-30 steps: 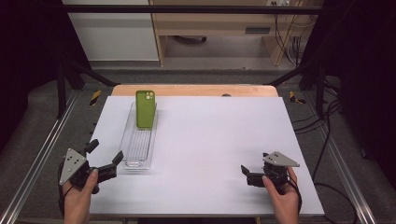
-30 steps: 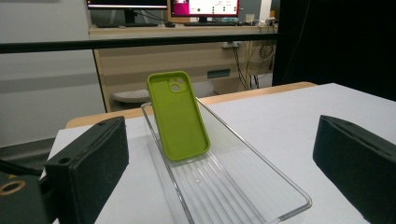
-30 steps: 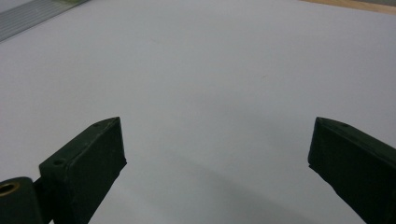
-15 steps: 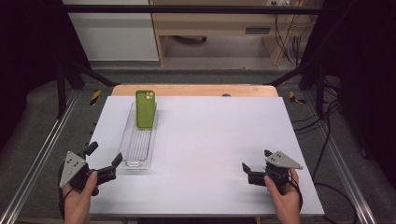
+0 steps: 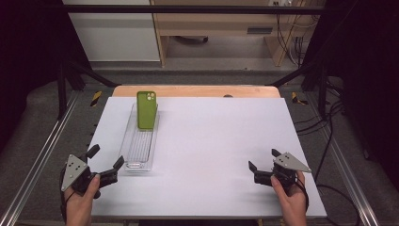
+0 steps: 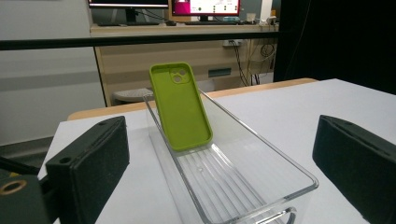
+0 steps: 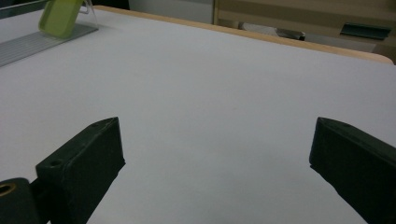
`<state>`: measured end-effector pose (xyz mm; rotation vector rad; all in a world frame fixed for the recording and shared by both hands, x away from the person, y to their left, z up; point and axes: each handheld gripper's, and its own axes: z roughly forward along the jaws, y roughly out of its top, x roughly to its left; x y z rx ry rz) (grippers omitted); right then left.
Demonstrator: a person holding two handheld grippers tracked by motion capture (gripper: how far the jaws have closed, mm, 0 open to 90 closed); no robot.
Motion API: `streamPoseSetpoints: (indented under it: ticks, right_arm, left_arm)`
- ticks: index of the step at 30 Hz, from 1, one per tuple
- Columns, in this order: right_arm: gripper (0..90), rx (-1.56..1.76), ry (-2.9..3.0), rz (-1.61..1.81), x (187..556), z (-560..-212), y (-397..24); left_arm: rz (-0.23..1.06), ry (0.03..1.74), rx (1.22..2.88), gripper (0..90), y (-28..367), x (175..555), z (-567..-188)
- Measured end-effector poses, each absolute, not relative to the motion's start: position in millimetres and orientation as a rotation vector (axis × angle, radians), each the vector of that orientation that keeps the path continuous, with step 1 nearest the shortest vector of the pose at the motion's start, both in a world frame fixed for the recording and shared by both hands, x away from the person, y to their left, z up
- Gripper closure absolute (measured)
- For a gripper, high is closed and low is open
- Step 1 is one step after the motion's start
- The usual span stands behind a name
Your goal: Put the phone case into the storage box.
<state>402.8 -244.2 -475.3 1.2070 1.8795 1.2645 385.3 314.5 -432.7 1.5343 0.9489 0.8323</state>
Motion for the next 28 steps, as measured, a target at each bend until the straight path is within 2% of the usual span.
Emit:
streamPoseSetpoints:
  ticks: [17,28]
  right_arm:
    - [3.2,1.108,1.891,1.341,403,-482,-247]
    - [3.1,1.063,1.874,1.365,404,-487,-250]
  left_arm:
    - [0.824,0.905,1.548,3.3,314,387,-454]
    - [0.838,0.938,1.485,3.3,317,390,-459]
